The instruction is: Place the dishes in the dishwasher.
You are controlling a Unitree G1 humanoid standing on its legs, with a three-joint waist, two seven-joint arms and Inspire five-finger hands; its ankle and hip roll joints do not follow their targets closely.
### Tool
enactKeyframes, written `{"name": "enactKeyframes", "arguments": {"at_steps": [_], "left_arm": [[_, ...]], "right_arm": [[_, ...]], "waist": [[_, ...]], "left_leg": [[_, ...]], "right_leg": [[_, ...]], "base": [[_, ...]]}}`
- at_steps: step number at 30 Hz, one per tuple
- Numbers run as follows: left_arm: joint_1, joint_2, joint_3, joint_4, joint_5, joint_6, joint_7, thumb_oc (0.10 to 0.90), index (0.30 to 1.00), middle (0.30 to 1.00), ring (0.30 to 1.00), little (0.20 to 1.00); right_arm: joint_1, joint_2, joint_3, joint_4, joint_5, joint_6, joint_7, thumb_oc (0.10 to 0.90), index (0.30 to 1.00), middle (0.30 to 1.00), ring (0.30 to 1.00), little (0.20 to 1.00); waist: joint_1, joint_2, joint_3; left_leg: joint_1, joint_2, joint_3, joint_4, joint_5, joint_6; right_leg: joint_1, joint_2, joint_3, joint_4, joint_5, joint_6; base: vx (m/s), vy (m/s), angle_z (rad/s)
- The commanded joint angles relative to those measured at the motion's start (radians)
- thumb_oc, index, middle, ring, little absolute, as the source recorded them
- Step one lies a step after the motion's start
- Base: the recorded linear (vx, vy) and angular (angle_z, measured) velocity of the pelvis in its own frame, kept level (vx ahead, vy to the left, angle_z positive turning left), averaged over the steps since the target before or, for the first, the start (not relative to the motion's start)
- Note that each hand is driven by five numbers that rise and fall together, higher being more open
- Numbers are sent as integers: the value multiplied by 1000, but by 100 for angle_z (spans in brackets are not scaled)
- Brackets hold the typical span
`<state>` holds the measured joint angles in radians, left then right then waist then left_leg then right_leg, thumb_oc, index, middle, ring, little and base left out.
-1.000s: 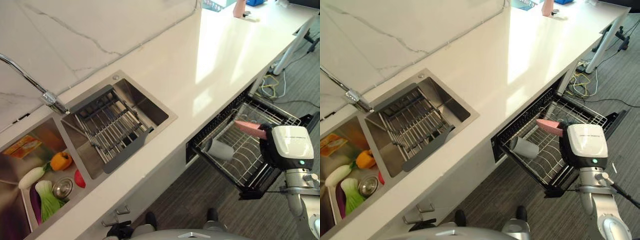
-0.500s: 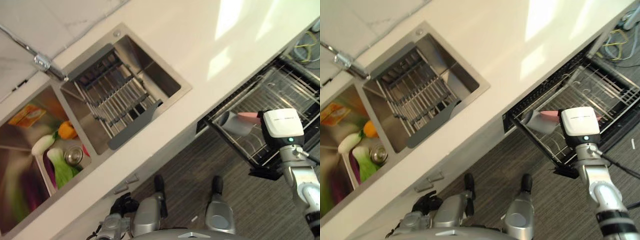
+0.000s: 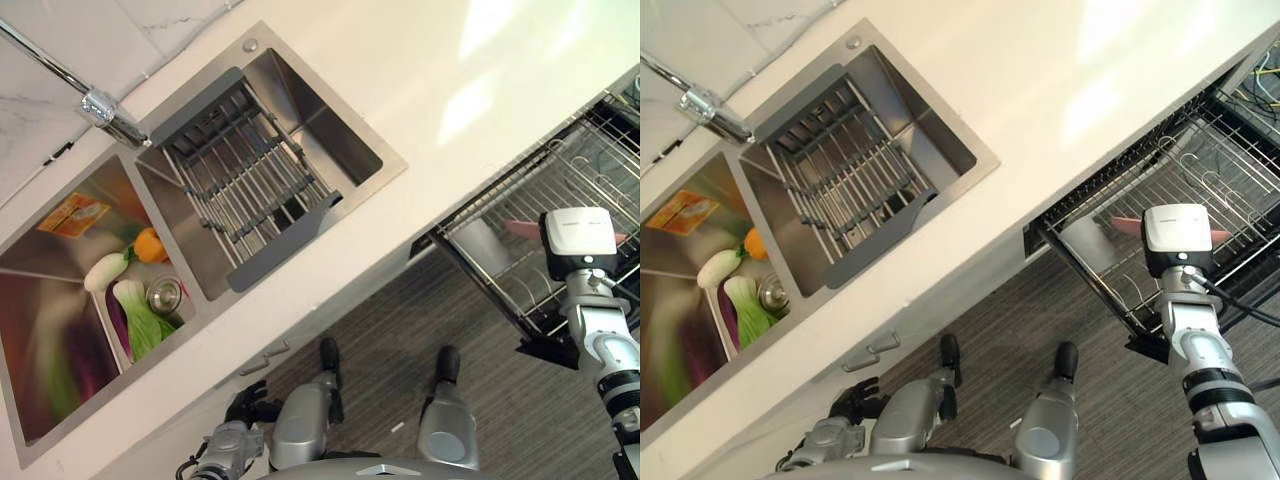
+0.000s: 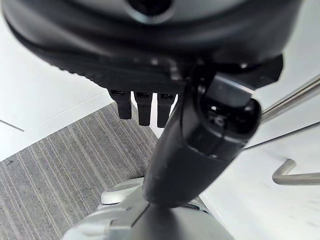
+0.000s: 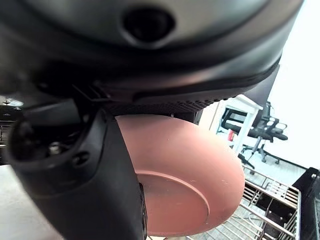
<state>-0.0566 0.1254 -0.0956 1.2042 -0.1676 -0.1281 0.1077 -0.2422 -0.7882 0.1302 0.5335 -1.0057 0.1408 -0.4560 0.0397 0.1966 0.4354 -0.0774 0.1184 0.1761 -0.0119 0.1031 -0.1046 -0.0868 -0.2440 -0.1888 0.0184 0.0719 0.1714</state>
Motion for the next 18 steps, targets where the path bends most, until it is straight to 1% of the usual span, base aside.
{"name": "enactKeyframes", "arguments": {"at_steps": [1, 2, 3, 5, 6, 8, 9, 10, 12, 14, 15, 16, 18], "left_arm": [[4, 10, -29, 43, -10, 2, 1, 800, 900, 900, 900, 900], [4, 10, -31, 43, -10, 3, 1, 800, 900, 900, 900, 900], [1, 7, -30, 43, 10, 7, -3, 800, 900, 900, 900, 900], [1, 5, -28, 40, 14, 11, -3, 800, 900, 900, 900, 900], [1, 5, -28, 40, 14, 11, -3, 800, 900, 900, 900, 900], [-1, 6, -17, 34, 3, 14, -2, 800, 900, 900, 900, 900], [-3, 8, -4, 28, -5, 17, 3, 800, 900, 900, 900, 900], [-3, 10, -6, 28, -6, 17, 3, 800, 900, 900, 900, 900], [-3, 17, 18, 24, -18, 22, 9, 800, 900, 900, 900, 900], [-4, 26, 34, 26, -19, 28, 15, 800, 900, 900, 900, 900], [-4, 27, 33, 26, -19, 28, 15, 800, 900, 900, 900, 900], [-2, 35, 46, 25, -21, 32, 15, 800, 900, 900, 900, 900], [-4, 41, 69, 26, -22, 37, 10, 800, 900, 900, 900, 900]], "right_arm": [[-1, -43, -79, -197, 56, -19, -50, 800, 900, 900, 900, 900], [6, -43, -86, -203, 55, -19, -46, 800, 900, 900, 900, 900], [24, -35, -141, -274, 98, -34, -52, 800, 900, 900, 900, 900], [53, -5, -206, -360, 171, -65, -67, 800, 900, 900, 900, 900], [53, -5, -206, -360, 171, -65, -67, 800, 900, 900, 900, 900], [84, 19, -265, -461, 236, -100, -56, 800, 900, 900, 900, 900], [98, 45, -314, -546, 299, -135, -68, 800, 900, 900, 900, 900], [106, 47, -322, -555, 300, -134, -64, 800, 900, 900, 900, 900], [130, 65, -396, -650, 376, -162, -64, 800, 900, 900, 900, 900], [160, 90, -448, -633, 462, -164, -59, 800, 900, 900, 900, 900], [162, 89, -450, -634, 466, -166, -59, 800, 900, 900, 900, 900], [185, 99, -502, -613, 516, -159, -73, 800, 900, 900, 900, 900], [223, 94, -564, -588, 514, -141, -78, 800, 900, 900, 900, 900]], "waist": [[5, -35, -61], [6, -34, -61], [-3, -36, -61], [-7, -36, -59], [-7, -36, -59], [-8, -42, -60], [-17, -48, -59], [-14, -49, -59], [-30, -61, -59], [-39, -73, -60], [-36, -73, -60], [-45, -80, -61], [-57, -86, -61]], "left_leg": [[-43, 87, -47, 96, -54, -49], [-42, 88, -48, 96, -54, -49], [-41, 90, -48, 96, -54, -49], [-34, 92, -49, 100, -62, -50], [-34, 92, -49, 100, -62, -50], [-38, 96, -48, 100, -58, -50], [-36, 99, -47, 100, -58, -50], [-35, 99, -47, 101, -59, -50], [-30, 104, -42, 101, -60, -51], [-26, 109, -34, 101, -60, -52], [-26, 109, -33, 101, -60, -52], [-19, 114, -25, 101, -62, -53], [-15, 118, -19, 102, -63, -55]], "right_leg": [[-47, -35, -12, 110, -76, 26], [-46, -35, -12, 110, -77, 26], [-46, -32, -12, 113, -80, 24], [-40, -30, -9, 118, -90, 23], [-40, -30, -9, 118, -90, 23], [-44, -27, -7, 115, -84, 22], [-46, -23, -3, 117, -86, 21], [-46, -23, -3, 118, -87, 21], [-52, -14, 8, 126, -90, 20], [-56, -8, 14, 129, -91, 20], [-56, -8, 15, 129, -91, 20], [-60, -3, 22, 133, -92, 20], [-67, 1, 30, 140, -94, 21]], "base": [[0, 0, 0], [31, -32, 0], [0, 0, 0], [21, -9, 1], [0, 0, 0], [2, -18, -2], [0, 0, 0], [0, 0, 0], [7, -7, -3], [10, -12, -6], [17, -11, -10], [10, -7, -14], [2, 0, -16]]}}
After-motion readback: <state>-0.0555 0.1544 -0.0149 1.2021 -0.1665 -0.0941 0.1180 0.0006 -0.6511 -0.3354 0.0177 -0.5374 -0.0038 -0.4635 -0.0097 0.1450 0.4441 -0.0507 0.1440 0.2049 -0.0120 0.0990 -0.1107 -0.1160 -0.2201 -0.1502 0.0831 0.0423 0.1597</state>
